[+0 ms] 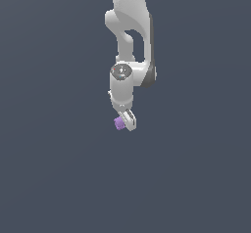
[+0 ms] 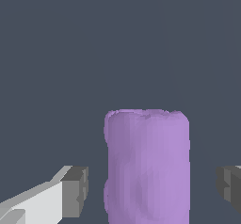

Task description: Pick up the object and move it to a goal position.

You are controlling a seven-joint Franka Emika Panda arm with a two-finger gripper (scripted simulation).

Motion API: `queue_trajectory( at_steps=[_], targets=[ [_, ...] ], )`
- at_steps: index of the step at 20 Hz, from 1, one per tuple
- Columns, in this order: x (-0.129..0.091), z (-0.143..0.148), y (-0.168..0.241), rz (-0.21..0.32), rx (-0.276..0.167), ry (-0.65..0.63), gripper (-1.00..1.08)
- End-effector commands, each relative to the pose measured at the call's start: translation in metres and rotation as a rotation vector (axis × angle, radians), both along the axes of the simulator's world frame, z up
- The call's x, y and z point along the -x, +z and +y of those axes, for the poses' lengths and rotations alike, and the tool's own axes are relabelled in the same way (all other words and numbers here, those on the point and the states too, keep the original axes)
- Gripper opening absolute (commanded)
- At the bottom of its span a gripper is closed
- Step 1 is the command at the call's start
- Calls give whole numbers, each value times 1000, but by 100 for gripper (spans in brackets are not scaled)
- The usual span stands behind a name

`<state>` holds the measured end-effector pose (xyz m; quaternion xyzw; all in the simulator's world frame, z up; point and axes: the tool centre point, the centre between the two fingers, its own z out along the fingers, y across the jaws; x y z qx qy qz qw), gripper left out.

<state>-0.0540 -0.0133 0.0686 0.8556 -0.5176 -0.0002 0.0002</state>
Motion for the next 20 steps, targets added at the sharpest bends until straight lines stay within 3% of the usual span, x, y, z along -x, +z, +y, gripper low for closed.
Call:
queue_trajectory(
  at_steps=[1, 6, 7, 20],
  targets=[
    [0, 0, -10, 0, 0, -1, 100],
    [-1, 0, -17, 0, 0, -1, 100],
    [-1, 0, -17, 0, 0, -1, -100],
    [-4, 2, -14, -11, 0, -2, -100]
  ],
)
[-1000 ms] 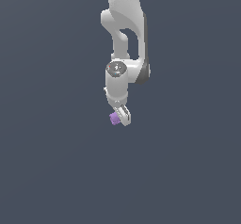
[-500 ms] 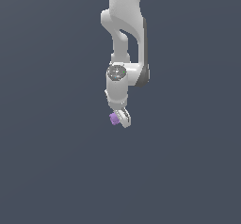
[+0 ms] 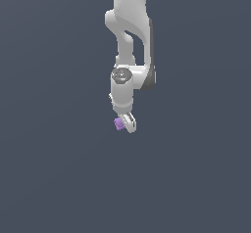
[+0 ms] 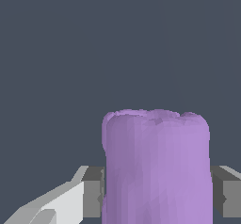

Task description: Pick up the object and move it to a goal position.

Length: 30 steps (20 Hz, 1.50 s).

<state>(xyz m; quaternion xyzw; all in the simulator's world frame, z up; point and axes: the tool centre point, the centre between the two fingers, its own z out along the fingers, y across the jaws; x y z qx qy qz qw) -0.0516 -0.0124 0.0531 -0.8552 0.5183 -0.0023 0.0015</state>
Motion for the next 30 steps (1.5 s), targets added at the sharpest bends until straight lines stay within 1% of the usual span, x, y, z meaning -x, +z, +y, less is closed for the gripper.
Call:
queue_trajectory(
  at_steps=[1, 4, 6, 10, 13, 17, 20, 25, 30],
  targets=[
    [-4, 2, 2, -12, 0, -1, -100],
    [-14, 6, 8, -44, 1, -3, -100],
    [-23, 11, 14, -76, 2, -5, -100],
    [-49, 23, 33, -163, 4, -12, -100],
    [-72, 35, 54, -251, 6, -18, -100],
    [-104, 54, 89, -383, 9, -27, -100],
    [-125, 67, 117, -479, 11, -33, -100],
    [-150, 86, 162, -621, 15, -42, -100],
    [-167, 103, 204, -747, 21, -50, -100]
  ],
)
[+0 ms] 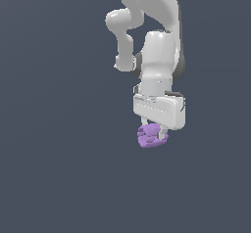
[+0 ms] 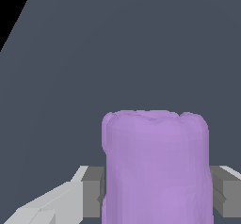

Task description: Pick up the object and move it to a goal position.

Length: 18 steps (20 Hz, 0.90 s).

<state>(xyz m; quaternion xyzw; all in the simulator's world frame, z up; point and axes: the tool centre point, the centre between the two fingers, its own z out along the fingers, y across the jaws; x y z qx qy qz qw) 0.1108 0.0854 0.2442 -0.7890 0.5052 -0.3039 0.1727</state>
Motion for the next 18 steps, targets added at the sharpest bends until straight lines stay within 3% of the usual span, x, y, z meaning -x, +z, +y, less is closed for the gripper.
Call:
queue_trajectory(
  at_steps=[1, 18],
  targets=[
    [-7, 8, 21, -62, 2, -4, -100],
    [-23, 47, 129, -362, 22, -30, -100]
  ],
)
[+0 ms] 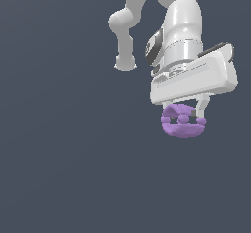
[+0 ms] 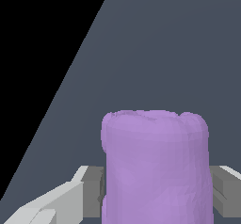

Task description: Pick up the object and move it to a goal position.

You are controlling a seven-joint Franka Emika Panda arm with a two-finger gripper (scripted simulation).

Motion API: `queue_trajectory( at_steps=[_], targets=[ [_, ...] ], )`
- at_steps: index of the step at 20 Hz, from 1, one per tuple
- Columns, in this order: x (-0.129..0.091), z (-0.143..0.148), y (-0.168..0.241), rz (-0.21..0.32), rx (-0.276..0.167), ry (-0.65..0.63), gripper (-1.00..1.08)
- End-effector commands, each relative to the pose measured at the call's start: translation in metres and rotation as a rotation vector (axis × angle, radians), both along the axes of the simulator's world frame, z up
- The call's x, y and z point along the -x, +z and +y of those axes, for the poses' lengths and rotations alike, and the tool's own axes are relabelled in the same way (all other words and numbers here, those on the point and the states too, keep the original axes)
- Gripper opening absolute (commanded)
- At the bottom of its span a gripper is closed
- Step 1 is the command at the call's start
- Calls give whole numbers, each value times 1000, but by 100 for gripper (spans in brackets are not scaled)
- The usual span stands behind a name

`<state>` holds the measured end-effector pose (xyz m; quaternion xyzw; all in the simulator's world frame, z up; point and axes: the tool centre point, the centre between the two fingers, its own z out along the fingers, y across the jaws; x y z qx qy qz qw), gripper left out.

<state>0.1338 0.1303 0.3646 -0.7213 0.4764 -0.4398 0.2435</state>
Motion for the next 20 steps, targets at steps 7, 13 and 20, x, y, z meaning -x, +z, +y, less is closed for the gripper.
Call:
queue_trajectory(
  at_steps=[7, 13, 20],
  targets=[
    [1, 12, 34, -96, 8, -11, -100],
    [1, 15, 44, -125, 11, -16, -100],
    [1, 15, 42, -122, 11, -17, -100]
  ],
)
